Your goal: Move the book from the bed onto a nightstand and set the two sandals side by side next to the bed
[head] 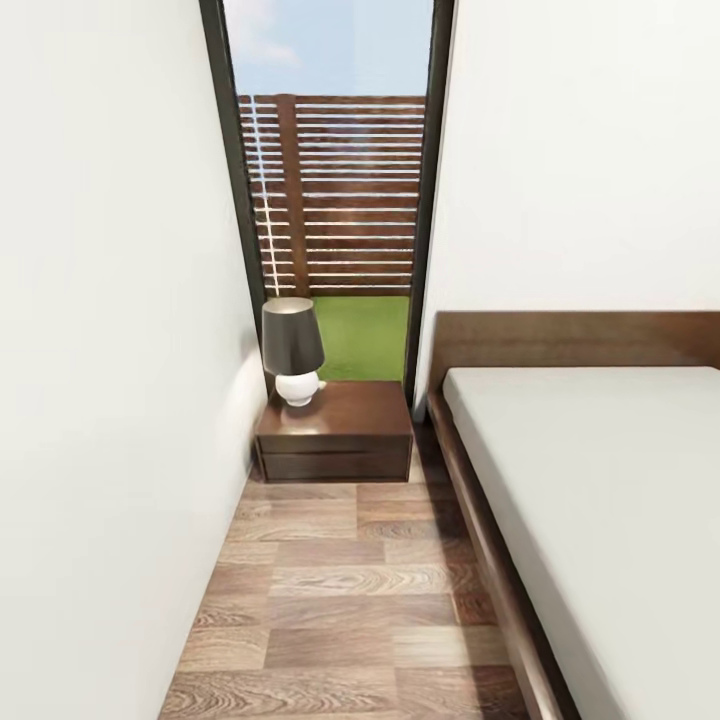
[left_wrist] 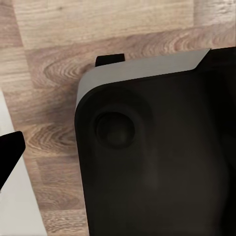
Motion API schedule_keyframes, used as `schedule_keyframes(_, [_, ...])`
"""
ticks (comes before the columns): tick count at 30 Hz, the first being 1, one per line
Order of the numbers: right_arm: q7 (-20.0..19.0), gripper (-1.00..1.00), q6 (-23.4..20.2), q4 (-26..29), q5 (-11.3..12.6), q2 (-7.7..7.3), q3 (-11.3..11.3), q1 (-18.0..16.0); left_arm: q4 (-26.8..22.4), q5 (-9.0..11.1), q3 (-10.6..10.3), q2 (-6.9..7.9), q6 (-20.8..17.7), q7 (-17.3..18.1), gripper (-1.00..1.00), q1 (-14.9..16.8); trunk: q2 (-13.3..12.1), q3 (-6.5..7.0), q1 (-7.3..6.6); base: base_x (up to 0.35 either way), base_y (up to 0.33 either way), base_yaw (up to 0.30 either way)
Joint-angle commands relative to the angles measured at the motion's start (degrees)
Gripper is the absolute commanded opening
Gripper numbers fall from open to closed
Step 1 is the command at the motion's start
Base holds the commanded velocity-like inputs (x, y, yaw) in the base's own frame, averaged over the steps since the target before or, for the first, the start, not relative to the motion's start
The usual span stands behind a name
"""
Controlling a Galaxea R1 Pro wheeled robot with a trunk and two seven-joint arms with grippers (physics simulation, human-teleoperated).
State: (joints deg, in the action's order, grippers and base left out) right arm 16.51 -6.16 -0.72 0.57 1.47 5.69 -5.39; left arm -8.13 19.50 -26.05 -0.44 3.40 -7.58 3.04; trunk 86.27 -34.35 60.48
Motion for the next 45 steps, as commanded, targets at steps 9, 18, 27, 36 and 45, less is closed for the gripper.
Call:
schedule_keyframes(9, [0.19, 1.0, -0.26, -0.07, 0.05, 0.02, 0.46, -0.06, 0.04, 0.49, -0.5, 0.01, 0.2, -0.24, 1.0, 0.04, 0.02, -0.05, 0.0, 0.092, 0.0, 0.0])
schedule_keyframes(18, [0.19, 1.0, -0.26, -0.07, 0.05, 0.02, 0.48, -0.06, 0.04, 0.5, -0.5, 0.0, 0.2, -0.24, 1.0, 0.04, 0.02, -0.05, 0.0, 0.094, 0.0, 0.0])
schedule_keyframes(27, [0.19, 1.0, -0.26, -0.07, 0.05, 0.02, 0.49, -0.06, 0.04, 0.49, -0.5, 0.0, 0.2, -0.24, 1.0, 0.04, 0.02, -0.05, 0.0, 0.095, 0.0, 0.0])
schedule_keyframes(36, [0.18, 1.0, -0.26, -0.07, 0.05, 0.02, 0.51, -0.06, 0.04, 0.5, -0.5, 0.0, 0.2, -0.24, 1.0, 0.04, 0.02, -0.05, 0.0, 0.099, 0.003, 0.0])
schedule_keyframes(45, [0.19, 1.0, -0.26, -0.07, 0.05, 0.02, 0.54, -0.06, 0.04, 0.51, -0.5, 0.0, 0.2, -0.24, 1.0, 0.04, 0.02, -0.05, 0.0, 0.122, 0.054, 0.0])
